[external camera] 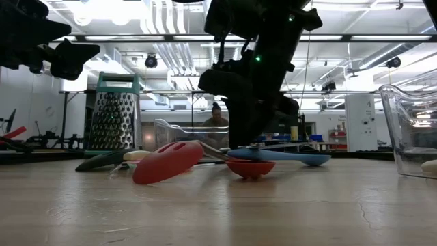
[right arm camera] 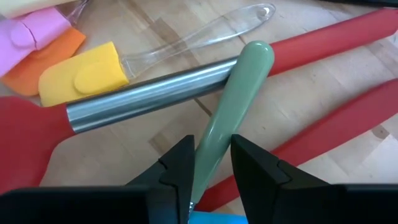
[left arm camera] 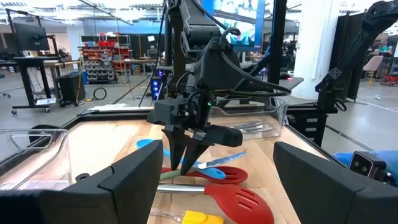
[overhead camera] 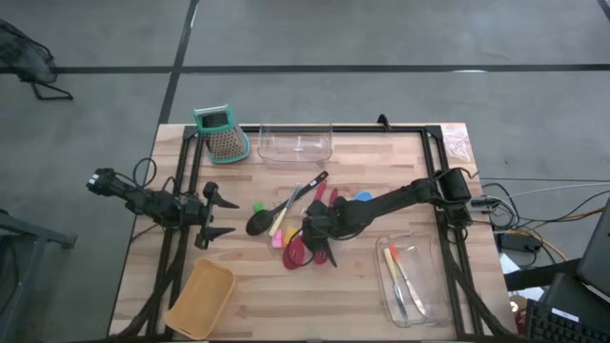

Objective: Pick & Place Kitchen Items
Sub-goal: Put the greenish gray knife into the bottom transparent bin, then put the green knife into the bottom transparent bin

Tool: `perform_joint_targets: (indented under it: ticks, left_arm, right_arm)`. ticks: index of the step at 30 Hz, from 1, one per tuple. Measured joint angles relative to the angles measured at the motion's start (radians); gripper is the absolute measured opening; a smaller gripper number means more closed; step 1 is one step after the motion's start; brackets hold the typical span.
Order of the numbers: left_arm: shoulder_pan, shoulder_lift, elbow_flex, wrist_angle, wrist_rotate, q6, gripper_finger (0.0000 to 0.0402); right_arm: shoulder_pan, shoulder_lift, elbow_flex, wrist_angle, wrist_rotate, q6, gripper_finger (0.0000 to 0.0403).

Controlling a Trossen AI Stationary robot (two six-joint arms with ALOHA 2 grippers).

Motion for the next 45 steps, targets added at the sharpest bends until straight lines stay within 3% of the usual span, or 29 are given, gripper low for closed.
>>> perform_joint_targets:
  ticks: [12,25,33,37,45]
  left_arm:
    - [0.000,0.000,0.000,0.000,0.000,0.000,0.0312]
    - [0.000,0.000,0.000,0.000,0.000,0.000,0.0312]
    - [0.000,0.000,0.000,0.000,0.000,0.000,0.0312]
    - [0.000,0.000,0.000,0.000,0.000,0.000,0.0312]
    - [0.000,0.000,0.000,0.000,0.000,0.000,0.0312]
  right_arm:
    - [-0.004,-0.002,-0.004,0.005,-0.001,-0.016,0.0039]
    - [-0.013,-0.003,-0.017,0.008,-0.035,-0.032,0.0043]
    - [-0.014,-0.003,-0.011,0.009,-0.044,-0.035,0.0013]
    - [-0.014,-0.001,0.006,0.002,-0.048,-0.024,0.0030]
    - [-0.012,0.002,0.029,-0.002,-0.067,-0.019,0.0107]
